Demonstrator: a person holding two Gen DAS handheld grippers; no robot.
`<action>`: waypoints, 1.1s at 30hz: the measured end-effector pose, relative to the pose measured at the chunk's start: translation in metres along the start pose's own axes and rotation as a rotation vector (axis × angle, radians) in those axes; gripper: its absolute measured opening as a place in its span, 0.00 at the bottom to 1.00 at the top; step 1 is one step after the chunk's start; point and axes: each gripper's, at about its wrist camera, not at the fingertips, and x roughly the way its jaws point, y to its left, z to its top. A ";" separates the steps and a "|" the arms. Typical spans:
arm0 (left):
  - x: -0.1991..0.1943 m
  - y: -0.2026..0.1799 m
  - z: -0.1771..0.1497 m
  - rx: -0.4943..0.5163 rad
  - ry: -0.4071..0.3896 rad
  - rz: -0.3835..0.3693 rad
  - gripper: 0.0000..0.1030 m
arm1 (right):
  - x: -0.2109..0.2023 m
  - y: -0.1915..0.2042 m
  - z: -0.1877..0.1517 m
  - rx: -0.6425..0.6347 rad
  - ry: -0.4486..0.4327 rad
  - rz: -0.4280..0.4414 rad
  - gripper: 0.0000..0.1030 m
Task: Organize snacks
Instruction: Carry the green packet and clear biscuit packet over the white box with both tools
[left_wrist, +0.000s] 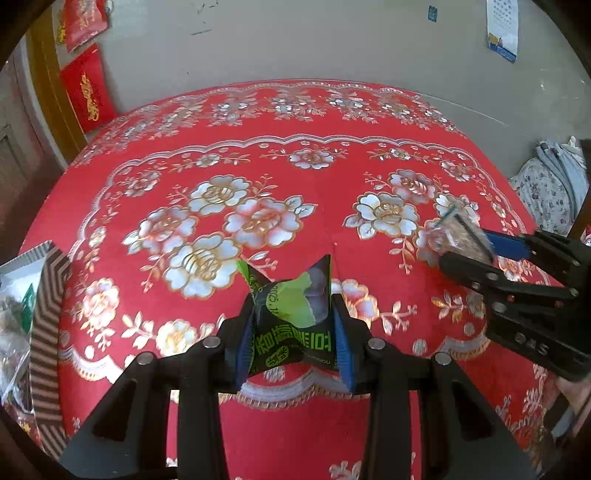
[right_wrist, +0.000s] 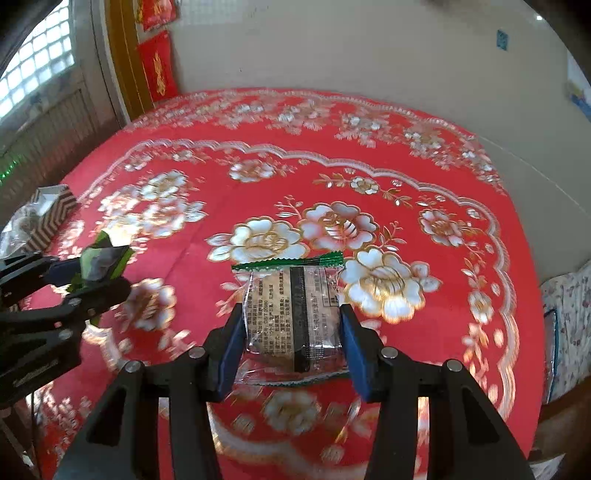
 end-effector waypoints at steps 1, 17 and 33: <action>-0.003 0.000 -0.003 0.003 -0.007 0.006 0.39 | -0.006 0.002 -0.003 0.007 -0.009 -0.001 0.48; -0.044 0.012 -0.031 -0.002 -0.075 0.029 0.39 | -0.054 0.036 -0.026 0.053 -0.088 0.010 0.48; -0.074 0.057 -0.049 -0.062 -0.112 0.078 0.39 | -0.060 0.103 -0.014 -0.038 -0.111 0.066 0.48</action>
